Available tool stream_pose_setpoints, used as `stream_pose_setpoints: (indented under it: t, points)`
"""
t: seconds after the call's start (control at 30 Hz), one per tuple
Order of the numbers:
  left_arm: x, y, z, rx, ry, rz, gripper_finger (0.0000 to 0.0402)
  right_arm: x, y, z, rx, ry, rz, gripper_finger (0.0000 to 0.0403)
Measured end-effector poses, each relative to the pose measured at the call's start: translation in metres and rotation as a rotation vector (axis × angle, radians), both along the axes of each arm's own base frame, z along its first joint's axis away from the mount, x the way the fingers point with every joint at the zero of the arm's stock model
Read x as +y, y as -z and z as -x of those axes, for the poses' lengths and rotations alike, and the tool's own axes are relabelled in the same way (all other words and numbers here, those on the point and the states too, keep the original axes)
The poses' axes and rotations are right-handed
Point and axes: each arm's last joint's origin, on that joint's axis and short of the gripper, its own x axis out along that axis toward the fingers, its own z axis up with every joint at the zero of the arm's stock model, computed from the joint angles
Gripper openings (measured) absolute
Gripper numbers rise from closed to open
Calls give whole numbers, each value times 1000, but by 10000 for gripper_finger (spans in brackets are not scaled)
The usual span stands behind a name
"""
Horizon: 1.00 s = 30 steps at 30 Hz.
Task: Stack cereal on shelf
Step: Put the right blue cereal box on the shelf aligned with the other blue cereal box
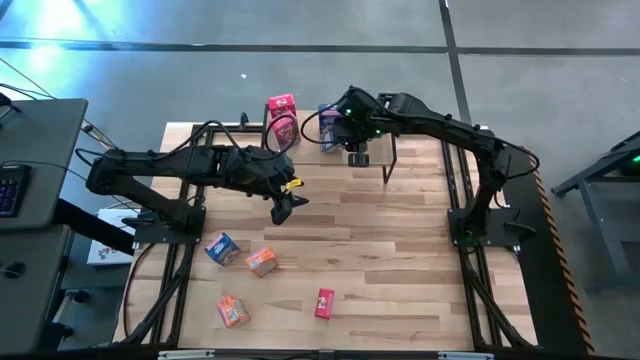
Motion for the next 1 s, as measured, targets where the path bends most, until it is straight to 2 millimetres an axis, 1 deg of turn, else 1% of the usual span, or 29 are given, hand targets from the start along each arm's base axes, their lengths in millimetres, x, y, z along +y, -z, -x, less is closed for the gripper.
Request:
stream_pose_setpoints:
  t: [1.0]
  points:
    - [0, 0, 0, 1, 0, 0, 246, -1, 0, -2, -9, -2, 16, 126]
